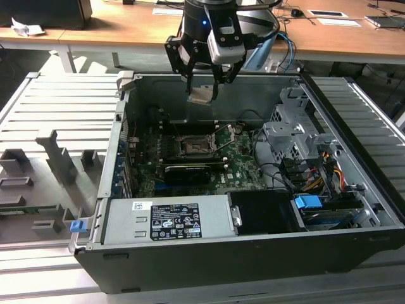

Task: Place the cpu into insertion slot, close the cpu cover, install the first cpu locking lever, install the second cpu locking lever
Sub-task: 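Place the cpu into insertion slot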

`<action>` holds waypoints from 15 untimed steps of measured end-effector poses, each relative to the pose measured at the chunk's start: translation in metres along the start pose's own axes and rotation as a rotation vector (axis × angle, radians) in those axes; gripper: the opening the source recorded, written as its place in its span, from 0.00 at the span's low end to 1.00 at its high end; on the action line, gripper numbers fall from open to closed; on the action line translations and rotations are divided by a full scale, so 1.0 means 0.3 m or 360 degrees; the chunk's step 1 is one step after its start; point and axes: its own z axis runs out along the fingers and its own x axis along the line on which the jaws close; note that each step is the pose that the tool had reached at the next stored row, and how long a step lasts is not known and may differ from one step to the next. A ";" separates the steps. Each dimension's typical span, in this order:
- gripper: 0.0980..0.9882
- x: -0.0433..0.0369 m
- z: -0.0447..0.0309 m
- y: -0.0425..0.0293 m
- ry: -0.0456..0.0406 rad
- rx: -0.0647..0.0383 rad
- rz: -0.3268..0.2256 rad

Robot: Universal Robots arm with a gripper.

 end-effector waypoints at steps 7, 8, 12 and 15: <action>0.48 0.000 0.001 0.000 -0.0005 -0.0001 0.0056; 0.48 0.000 0.001 0.000 -0.0006 -0.0001 0.0063; 0.48 0.000 0.002 0.000 -0.0008 -0.0002 0.0089; 0.48 0.000 0.002 0.000 -0.0009 -0.0002 0.0104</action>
